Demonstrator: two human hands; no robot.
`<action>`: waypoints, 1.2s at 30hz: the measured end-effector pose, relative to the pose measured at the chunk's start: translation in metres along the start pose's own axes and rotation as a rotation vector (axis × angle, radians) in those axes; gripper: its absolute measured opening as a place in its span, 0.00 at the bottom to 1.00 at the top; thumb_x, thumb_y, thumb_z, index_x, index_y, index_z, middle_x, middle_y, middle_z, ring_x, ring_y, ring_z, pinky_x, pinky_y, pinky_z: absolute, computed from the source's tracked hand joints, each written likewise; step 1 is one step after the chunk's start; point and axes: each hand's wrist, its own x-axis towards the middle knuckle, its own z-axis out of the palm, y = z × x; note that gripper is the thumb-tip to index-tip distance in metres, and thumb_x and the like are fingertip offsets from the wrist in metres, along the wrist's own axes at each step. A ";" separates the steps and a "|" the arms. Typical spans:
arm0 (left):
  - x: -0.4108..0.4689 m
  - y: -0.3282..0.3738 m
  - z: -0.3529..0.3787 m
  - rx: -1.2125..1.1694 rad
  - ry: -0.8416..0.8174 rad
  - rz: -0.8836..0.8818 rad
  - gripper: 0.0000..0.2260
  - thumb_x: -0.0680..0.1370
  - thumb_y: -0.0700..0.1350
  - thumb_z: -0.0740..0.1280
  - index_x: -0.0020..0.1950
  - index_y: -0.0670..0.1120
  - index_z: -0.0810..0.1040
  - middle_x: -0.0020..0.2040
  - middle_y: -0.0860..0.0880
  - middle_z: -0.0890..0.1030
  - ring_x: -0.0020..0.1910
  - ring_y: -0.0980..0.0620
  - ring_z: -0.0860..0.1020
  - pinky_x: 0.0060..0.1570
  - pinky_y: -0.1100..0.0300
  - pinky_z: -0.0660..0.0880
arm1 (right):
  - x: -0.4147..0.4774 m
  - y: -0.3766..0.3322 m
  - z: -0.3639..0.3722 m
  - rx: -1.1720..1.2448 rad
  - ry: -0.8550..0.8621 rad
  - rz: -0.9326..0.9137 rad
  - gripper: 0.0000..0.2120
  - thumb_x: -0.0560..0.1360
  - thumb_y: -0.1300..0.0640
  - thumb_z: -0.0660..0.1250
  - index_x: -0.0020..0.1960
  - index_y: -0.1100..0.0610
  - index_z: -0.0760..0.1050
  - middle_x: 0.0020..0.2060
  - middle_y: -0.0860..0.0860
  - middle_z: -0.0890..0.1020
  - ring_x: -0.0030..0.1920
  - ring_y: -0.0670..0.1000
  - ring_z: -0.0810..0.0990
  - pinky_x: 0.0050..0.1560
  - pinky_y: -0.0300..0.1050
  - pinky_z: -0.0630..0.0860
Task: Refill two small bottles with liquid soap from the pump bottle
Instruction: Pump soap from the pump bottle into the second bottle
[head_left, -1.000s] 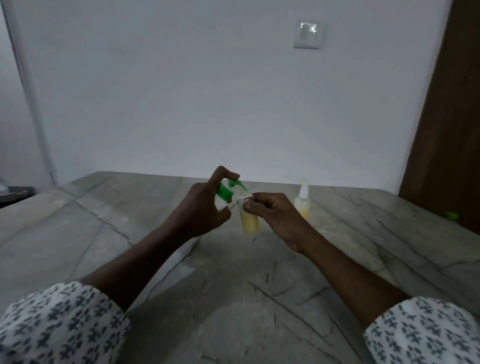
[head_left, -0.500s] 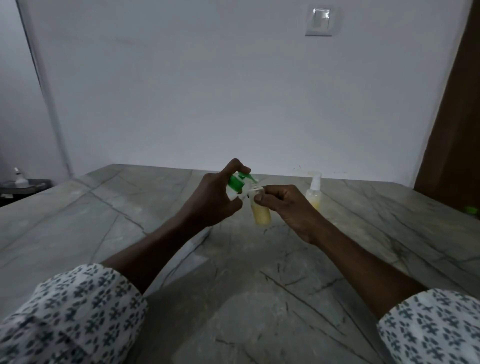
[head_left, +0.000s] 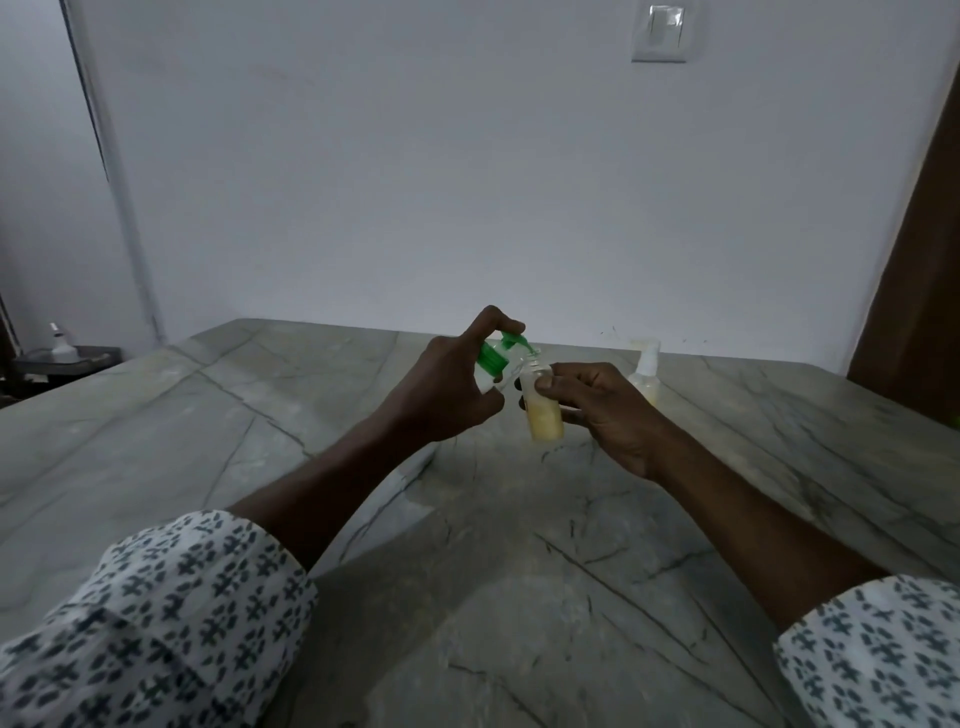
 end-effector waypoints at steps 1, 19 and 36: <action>0.000 0.000 0.000 0.001 0.003 -0.002 0.27 0.69 0.37 0.73 0.64 0.51 0.68 0.48 0.54 0.80 0.32 0.46 0.79 0.34 0.56 0.79 | 0.000 0.001 0.000 -0.004 -0.001 0.001 0.11 0.78 0.53 0.67 0.55 0.56 0.83 0.55 0.58 0.84 0.61 0.60 0.80 0.68 0.65 0.69; -0.002 0.000 -0.003 -0.030 0.003 -0.008 0.29 0.69 0.38 0.72 0.65 0.55 0.66 0.43 0.51 0.82 0.29 0.50 0.74 0.34 0.53 0.77 | -0.003 -0.017 -0.002 -0.266 0.084 -0.133 0.06 0.77 0.56 0.69 0.52 0.54 0.83 0.42 0.49 0.84 0.40 0.43 0.78 0.42 0.36 0.73; 0.000 0.005 -0.003 0.028 -0.050 -0.050 0.31 0.70 0.40 0.72 0.67 0.57 0.63 0.43 0.48 0.82 0.27 0.52 0.73 0.33 0.57 0.76 | -0.004 -0.018 -0.006 -0.414 0.119 -0.177 0.08 0.75 0.55 0.71 0.52 0.56 0.84 0.41 0.46 0.84 0.39 0.37 0.78 0.45 0.38 0.73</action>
